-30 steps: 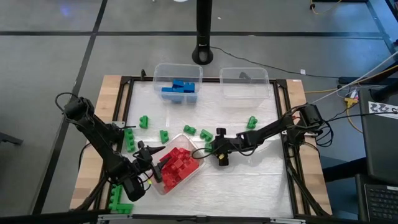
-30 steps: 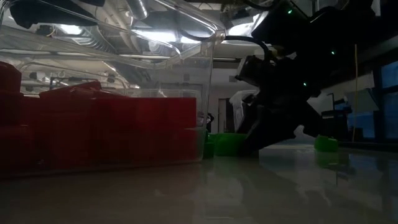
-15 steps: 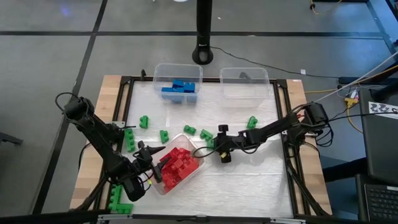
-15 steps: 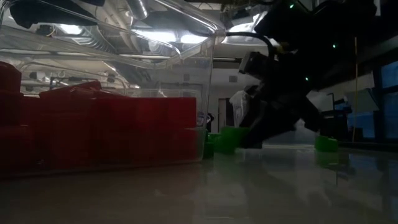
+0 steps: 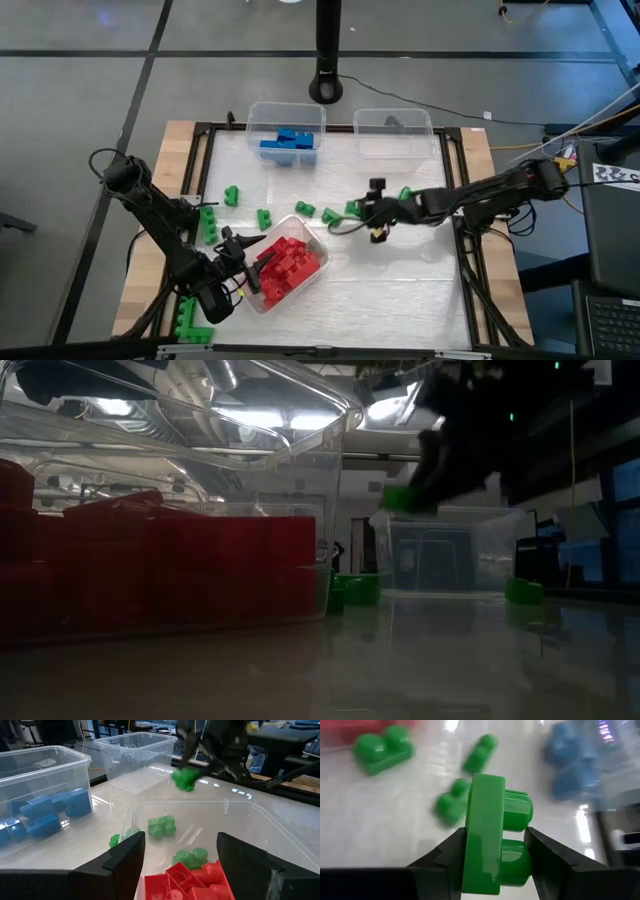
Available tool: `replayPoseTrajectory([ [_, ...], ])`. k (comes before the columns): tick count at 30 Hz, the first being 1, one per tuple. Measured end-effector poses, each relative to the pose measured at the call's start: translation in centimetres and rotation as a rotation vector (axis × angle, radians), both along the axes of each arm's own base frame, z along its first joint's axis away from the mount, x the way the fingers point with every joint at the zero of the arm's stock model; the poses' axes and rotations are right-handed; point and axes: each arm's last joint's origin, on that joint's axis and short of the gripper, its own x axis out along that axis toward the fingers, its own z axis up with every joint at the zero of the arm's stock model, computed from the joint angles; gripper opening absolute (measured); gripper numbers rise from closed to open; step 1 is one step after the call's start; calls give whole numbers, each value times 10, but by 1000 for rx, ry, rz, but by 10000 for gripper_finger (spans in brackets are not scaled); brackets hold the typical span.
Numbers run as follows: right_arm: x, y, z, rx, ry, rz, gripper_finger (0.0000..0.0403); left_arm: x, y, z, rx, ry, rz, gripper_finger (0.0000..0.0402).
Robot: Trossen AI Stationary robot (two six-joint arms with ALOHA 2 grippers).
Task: Sort blocks
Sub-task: Put the green game piece into the top right transparent bin
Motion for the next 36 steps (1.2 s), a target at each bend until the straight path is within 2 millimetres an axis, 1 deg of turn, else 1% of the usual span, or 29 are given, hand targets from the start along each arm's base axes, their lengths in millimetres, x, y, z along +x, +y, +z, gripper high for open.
replayPoseTrajectory([
  [3,-12,-13,26,-61,-30,-42,174,0,0,0,1,-1,1,235],
  [5,-19,-24,44,-97,-61,-75,181,0,0,0,1,-1,1,235],
  [8,-29,-42,66,-148,-103,-115,187,0,0,0,1,-2,1,235],
  [10,-34,-55,77,-174,-120,-147,185,0,0,0,3,-1,1,235],
  [12,-39,-70,84,-209,-113,-184,179,0,0,0,4,-2,2,235],
  [16,-47,-100,85,-250,-82,-284,179,0,0,0,0,-5,2,235],
  [19,-52,-120,83,-255,-53,-336,196,0,0,0,0,-5,2,235],
  [23,-56,-139,78,-274,-10,-420,223,0,0,0,1,-5,2,235],
  [27,-58,-153,71,-271,34,-475,257,0,0,0,-3,-6,2,235],
  [30,-58,-159,68,-263,46,-501,291,0,0,0,-7,-9,3,235],
  [32,-58,-158,68,-260,46,-498,310,1,-1,0,-16,-15,2,235],
  [34,-57,-151,71,-240,22,-447,327,1,-1,1,-17,-15,2,235],
  [36,-55,-139,77,-203,-36,-360,340,1,-1,0,-17,-15,2,235],
])
